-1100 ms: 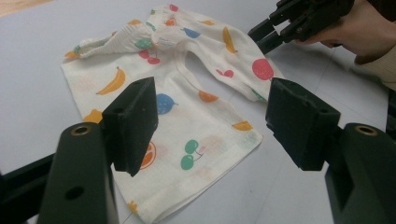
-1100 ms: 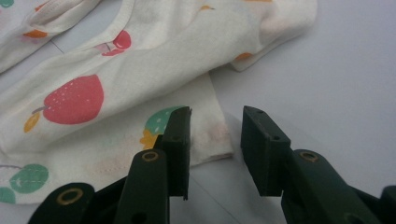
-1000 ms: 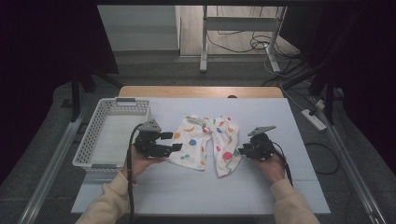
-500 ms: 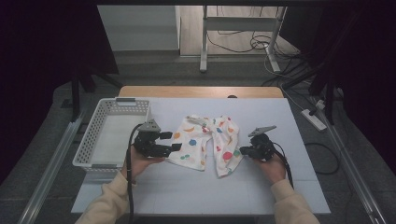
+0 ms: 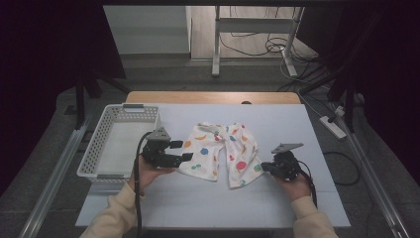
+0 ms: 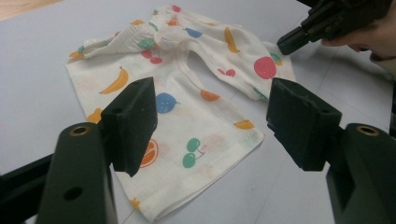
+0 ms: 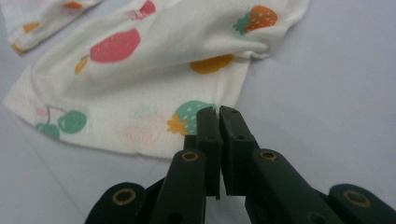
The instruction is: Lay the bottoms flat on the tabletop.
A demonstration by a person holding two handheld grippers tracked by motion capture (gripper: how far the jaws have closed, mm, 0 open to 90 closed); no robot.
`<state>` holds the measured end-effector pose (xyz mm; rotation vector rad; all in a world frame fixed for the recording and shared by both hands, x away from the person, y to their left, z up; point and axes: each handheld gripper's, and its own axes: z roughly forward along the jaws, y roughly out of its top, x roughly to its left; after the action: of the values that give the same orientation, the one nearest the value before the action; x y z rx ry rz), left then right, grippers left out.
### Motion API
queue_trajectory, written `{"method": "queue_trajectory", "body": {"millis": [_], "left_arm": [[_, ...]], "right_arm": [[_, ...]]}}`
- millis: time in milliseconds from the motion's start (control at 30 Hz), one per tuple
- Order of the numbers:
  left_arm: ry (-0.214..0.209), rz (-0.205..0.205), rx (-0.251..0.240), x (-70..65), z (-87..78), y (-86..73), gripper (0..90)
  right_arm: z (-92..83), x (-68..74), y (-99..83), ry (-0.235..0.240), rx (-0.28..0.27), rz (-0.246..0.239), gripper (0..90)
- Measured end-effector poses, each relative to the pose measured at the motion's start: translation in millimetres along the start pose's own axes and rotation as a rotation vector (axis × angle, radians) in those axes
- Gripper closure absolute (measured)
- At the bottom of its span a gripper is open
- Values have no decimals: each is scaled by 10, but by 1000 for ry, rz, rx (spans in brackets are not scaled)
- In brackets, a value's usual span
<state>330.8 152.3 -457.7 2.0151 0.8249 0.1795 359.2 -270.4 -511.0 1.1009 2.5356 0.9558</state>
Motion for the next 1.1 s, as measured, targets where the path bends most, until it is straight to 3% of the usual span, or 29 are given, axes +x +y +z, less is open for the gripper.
{"method": "queue_trajectory", "body": {"millis": [467,1000,1033,1100], "left_arm": [[1,0,-2,6,1,11,331],[13,-6,-16,21,-57,21,325],[14,-8,-18,21,-55,20,324],[13,-9,-15,18,-50,20,324]], "right_arm": [[-259,26,-334,-31,-2,50,864],[-403,7,-426,-104,6,78,862],[-406,2,-428,-107,-1,80,839],[-416,15,-419,-141,-29,84,699]]}}
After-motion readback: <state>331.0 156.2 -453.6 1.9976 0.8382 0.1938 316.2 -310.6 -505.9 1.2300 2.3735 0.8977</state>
